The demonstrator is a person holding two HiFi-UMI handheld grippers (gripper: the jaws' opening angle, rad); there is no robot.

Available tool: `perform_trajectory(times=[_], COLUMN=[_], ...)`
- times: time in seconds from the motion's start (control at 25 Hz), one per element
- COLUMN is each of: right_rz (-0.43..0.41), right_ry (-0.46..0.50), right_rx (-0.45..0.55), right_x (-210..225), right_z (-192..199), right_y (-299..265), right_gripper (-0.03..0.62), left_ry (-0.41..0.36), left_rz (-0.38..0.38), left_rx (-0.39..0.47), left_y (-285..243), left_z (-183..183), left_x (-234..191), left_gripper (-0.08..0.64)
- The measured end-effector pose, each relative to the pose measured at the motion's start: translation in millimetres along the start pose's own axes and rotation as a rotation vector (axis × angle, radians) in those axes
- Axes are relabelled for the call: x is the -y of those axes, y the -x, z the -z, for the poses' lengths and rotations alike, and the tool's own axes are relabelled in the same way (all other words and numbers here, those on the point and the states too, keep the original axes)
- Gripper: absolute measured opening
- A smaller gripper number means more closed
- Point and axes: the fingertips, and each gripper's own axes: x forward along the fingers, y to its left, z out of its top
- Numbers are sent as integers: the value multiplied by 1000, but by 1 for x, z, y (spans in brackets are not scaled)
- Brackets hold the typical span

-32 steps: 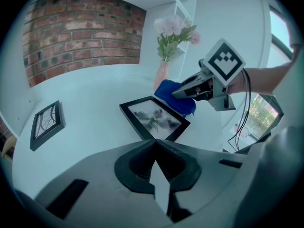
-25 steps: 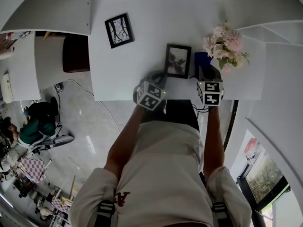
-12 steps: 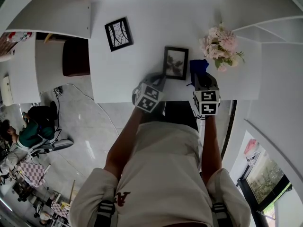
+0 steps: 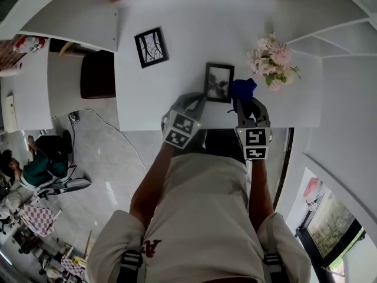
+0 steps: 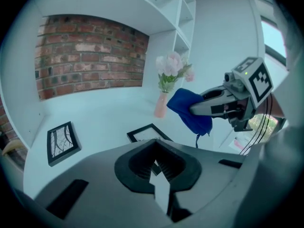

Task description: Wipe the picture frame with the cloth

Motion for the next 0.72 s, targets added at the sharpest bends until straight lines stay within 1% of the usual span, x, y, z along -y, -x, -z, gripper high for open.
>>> perform_trajectory(times=[0.16,0.32,0.4,0.48,0.6,0.72], right_rz=[11,8,-7,-19,-10,-8], right_ry=[14,14,21,50,100,101], right_rx=[91,152,163,152,137,143], right_x=[-5,-10,-12,-16,-20,-24], right_z=[-32,-54,-61,-64,-66,-69], right_y=[15,28,33,36,39,41], right_gripper=[37,35,34,31,29,29], left_ry=[-21,-40,-49,-58,-71,-75], left_rz=[-14,-24,-27,-30,-35,-37], left_rx=[65,121,143,158,171,179], left_y=[19,38,47,54,59,62], left_z=[-26,-48,-58,-66,-73,-76], left_x=[0,1,2,3,4,4], left_gripper=[-2,-2,0,-1,-1,-2])
